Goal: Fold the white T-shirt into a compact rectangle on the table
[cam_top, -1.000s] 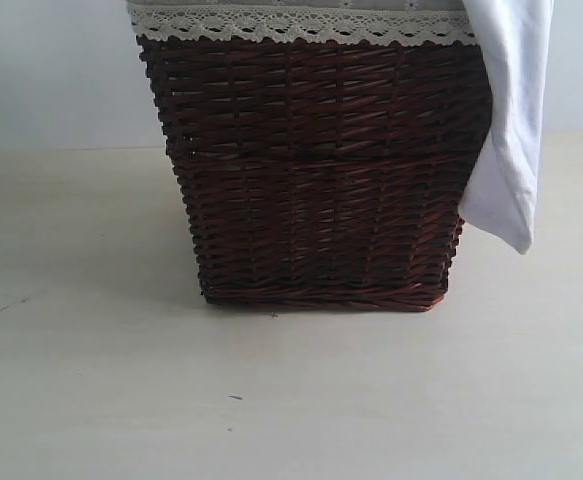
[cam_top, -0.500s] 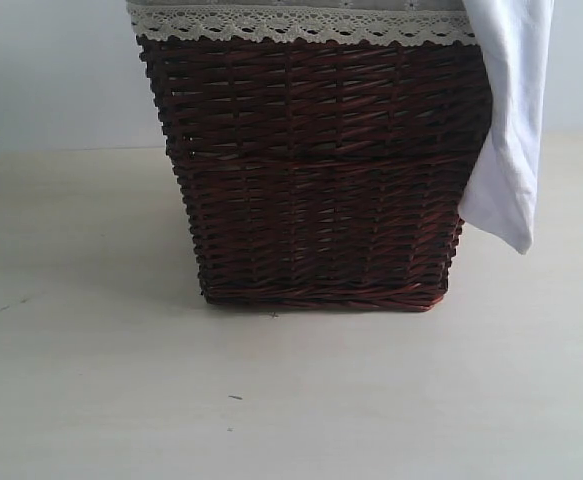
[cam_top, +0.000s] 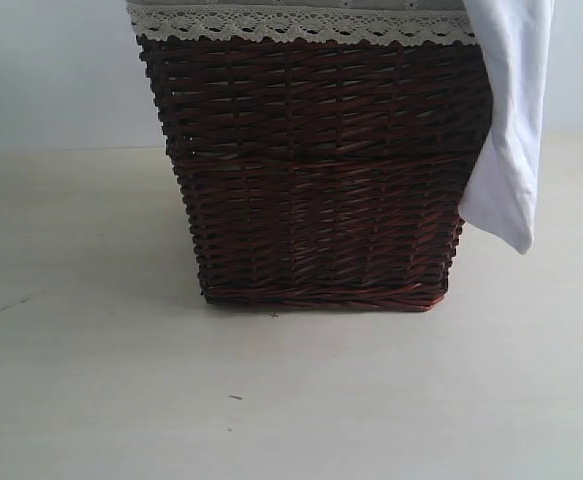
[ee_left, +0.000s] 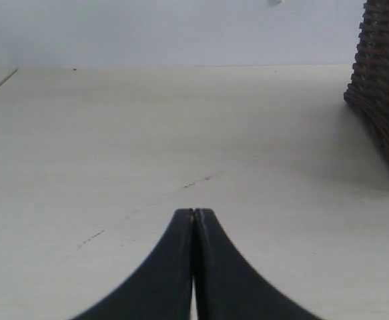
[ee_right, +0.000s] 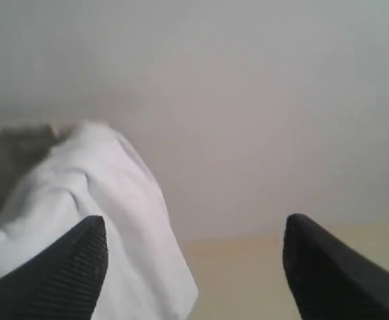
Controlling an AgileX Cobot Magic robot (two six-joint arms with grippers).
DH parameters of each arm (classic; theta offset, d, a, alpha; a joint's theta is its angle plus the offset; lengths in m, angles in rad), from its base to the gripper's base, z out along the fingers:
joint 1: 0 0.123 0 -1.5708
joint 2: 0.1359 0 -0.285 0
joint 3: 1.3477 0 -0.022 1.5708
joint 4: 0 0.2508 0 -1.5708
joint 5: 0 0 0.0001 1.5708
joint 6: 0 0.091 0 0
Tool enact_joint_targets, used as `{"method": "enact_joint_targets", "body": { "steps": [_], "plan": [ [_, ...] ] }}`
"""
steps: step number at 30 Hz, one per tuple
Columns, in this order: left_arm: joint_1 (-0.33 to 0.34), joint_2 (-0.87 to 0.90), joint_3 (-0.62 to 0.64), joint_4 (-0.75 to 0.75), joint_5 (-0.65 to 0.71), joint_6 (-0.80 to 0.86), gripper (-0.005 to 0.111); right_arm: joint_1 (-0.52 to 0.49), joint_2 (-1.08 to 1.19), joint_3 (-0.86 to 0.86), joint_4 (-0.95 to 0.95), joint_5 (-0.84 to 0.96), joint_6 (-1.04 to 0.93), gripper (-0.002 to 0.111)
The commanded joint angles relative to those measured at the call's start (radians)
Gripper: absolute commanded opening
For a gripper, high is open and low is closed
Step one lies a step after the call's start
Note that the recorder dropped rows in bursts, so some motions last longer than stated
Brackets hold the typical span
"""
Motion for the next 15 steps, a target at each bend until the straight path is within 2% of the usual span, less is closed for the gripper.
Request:
{"method": "enact_joint_targets", "body": {
  "steps": [1,5,7,15],
  "plan": [
    [-0.006,-0.005,0.0,0.003,-0.009,0.0,0.0,0.045,0.156,-0.045,0.217,0.084,-0.287,0.07],
    [-0.006,-0.005,0.0,0.003,-0.009,0.0,0.0,0.109,0.236,-0.08,0.536,0.136,-0.666,0.07],
    [-0.006,-0.005,0.0,0.003,-0.009,0.0,0.0,0.129,0.239,-0.097,0.633,0.192,-0.799,0.07],
    [-0.006,-0.005,0.0,0.003,-0.009,0.0,0.0,0.13,0.088,-0.127,0.706,0.411,-0.841,0.07]
  ]
}}
